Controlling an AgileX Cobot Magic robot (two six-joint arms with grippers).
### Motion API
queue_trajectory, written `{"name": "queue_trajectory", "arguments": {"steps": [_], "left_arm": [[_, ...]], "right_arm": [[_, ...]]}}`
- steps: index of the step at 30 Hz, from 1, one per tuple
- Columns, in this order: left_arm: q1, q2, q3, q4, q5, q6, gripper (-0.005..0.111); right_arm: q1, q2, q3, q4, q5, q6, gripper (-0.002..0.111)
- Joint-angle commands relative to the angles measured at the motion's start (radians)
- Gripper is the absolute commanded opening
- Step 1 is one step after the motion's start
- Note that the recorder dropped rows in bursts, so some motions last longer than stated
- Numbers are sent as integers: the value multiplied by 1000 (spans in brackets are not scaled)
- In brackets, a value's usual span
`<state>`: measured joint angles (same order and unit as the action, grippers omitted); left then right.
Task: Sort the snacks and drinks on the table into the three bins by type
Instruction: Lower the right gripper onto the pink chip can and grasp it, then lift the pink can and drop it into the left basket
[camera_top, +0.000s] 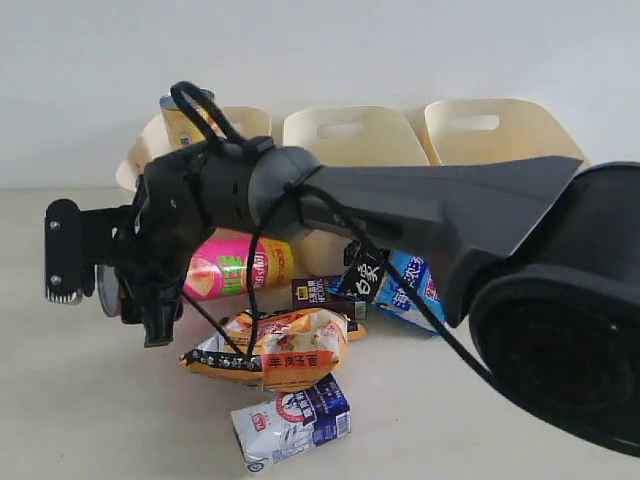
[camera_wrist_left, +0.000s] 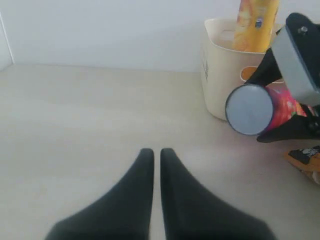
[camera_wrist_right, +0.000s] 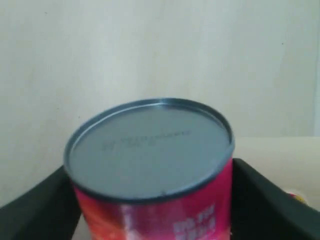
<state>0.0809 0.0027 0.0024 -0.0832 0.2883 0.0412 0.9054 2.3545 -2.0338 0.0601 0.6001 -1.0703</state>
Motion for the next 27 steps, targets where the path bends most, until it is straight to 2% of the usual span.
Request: {"name": "queue_trajectory", "arguments": {"steps": [1,9,22,27], "left_arm": [[3,-3,-2,-2,-4,5,4],[3,-3,-2,-2,-4,5,4],[3,-3,-2,-2,-4,5,4],[3,-3,-2,-2,-4,5,4]], "right_arm": [[-8,-63,-3,2,116,1,0],[-8,-136,-3,5,243,1,0],[-8,-303,-3,3,245,52,0],[-8,-405,-3,9,238,131,0]]}}
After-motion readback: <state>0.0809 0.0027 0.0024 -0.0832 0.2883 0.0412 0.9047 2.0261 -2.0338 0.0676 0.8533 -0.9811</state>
